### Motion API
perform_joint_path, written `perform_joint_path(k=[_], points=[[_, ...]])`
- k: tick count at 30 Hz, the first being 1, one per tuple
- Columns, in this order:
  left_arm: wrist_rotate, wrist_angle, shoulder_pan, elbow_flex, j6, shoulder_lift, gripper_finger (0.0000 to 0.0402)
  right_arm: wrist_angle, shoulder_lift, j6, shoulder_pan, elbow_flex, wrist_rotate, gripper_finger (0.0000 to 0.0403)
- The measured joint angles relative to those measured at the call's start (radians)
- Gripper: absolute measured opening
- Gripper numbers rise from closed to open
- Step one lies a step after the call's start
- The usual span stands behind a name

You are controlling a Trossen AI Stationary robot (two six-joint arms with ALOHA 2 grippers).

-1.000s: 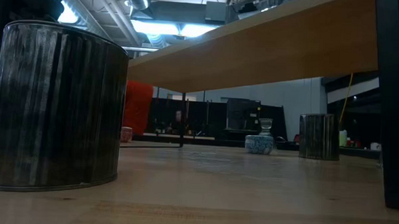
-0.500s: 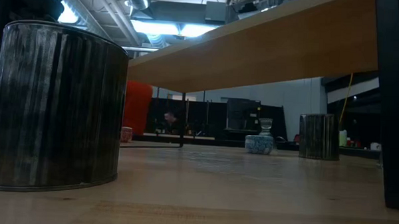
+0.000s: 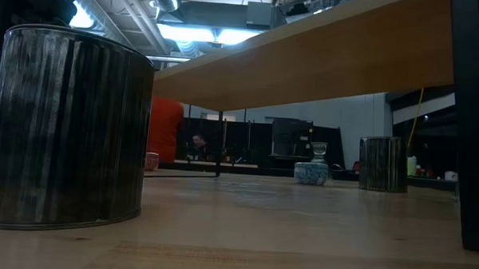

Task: Pick & Place candle stick holders
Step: Put the top silver scented candle can on the shelf

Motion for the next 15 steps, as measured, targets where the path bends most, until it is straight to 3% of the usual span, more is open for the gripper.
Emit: perform_joint_path(k=[15], points=[[0.0, 0.0, 0.0, 0.0, 0.0, 0.0, 0.0004, -0.004, 0.0, 0.003, 0.0, 0.0, 0.022, 0.0335]])
